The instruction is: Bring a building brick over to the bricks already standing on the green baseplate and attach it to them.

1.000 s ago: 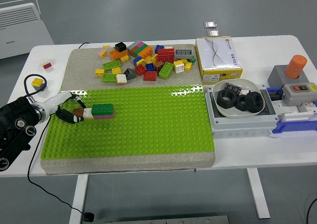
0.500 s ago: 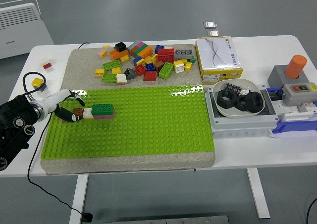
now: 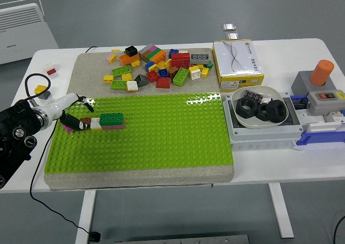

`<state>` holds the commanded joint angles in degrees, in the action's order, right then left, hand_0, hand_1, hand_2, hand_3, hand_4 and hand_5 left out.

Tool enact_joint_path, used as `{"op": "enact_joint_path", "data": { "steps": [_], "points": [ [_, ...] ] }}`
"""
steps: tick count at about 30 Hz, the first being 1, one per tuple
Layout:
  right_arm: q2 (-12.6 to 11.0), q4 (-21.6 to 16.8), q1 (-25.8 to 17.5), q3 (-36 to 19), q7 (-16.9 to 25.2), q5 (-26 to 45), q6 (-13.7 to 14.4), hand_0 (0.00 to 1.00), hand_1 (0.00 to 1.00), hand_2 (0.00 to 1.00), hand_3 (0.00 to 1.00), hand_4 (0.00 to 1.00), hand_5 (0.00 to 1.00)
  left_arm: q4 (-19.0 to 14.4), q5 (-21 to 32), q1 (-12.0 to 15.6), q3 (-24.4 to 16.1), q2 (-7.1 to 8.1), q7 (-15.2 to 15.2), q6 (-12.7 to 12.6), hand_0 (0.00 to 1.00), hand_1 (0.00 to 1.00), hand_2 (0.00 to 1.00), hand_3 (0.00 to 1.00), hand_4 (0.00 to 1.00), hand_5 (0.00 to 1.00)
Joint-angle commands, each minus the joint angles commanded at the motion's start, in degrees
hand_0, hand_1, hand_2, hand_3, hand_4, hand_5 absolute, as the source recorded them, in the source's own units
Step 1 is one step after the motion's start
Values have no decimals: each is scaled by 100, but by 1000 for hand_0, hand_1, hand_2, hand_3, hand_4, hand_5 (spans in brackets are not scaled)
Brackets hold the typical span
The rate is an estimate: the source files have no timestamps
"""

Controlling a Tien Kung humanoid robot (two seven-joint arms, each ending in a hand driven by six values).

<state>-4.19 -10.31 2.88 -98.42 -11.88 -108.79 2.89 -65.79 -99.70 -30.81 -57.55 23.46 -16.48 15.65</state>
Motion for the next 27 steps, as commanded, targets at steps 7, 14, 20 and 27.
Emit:
{"op": "enact_joint_path", "data": {
  "steps": [7, 14, 20, 27],
  "points": [
    [2, 0, -22, -60, 7, -50, -3, 710, 721, 771, 787, 852, 998, -621, -329, 350, -310, 115, -272, 33, 998, 998, 998, 625, 871, 45],
    [-11, 0, -44, -70, 13, -47, -2, 710, 722, 771, 788, 852, 998, -1156, -344, 696, -383, 260, -437, -129, 998, 998, 998, 726, 918, 664],
    [-19, 0, -38, -58, 14, -34, 1, 710, 721, 771, 787, 852, 998, -1093, -352, 741, -376, 235, -431, -238, 998, 998, 998, 732, 898, 974],
    [-20, 0, -37, -71, 18, -35, 0, 710, 721, 771, 788, 851, 998, -1047, -360, 820, -367, 238, -442, -217, 998, 998, 998, 723, 926, 956]
  ]
}}
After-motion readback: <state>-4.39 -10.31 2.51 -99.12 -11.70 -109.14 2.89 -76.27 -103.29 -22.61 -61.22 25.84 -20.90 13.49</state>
